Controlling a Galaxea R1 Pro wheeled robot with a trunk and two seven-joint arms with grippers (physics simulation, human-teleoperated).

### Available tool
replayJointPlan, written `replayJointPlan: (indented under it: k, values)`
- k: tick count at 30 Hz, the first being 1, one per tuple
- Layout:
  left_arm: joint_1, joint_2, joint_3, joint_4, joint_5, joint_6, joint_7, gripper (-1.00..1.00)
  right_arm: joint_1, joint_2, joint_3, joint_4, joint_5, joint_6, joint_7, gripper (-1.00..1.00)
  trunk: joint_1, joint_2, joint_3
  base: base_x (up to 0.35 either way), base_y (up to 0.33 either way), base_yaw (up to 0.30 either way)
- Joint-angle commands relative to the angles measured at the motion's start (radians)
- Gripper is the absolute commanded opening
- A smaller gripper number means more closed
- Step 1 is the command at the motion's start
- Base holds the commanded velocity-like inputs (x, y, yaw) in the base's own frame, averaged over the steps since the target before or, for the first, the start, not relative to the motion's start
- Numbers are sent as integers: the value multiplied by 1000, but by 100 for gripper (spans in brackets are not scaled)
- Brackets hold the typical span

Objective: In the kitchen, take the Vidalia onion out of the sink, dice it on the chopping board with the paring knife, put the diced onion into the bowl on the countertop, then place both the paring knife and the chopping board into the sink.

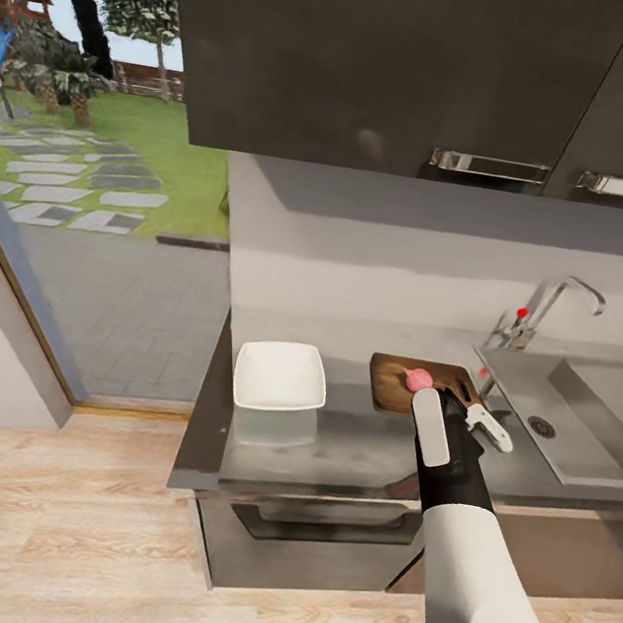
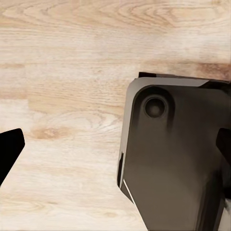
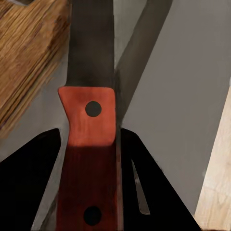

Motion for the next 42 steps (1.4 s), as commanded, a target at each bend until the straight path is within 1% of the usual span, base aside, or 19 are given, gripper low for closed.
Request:
replayJointPlan:
  k: [1,9,22,29,34,42]
  values:
    - [0,2,-8,-2,11,-3,9,100,-1,0,4,-5,-1,10,-4,-100,1,-2,0,0,0,0]
    - [0,2,-9,-2,11,-3,9,100,-1,-1,14,-10,1,13,-4,-100,1,-2,13,0,0,0]
    - [0,2,-9,0,11,-3,9,100,-1,0,15,-10,2,16,-4,-100,1,-2,34,0,0,0]
    - [0,2,-9,-1,11,-3,9,100,-1,1,17,-10,2,32,-4,-100,1,-2,45,0,-7,0]
    - [0,2,-9,0,11,-3,9,100,-1,2,17,-10,1,33,-4,-100,1,-2,53,0,-190,0]
    - [0,2,-9,0,11,-3,9,100,-1,4,17,-10,2,34,-3,-100,1,-2,66,0,-292,0]
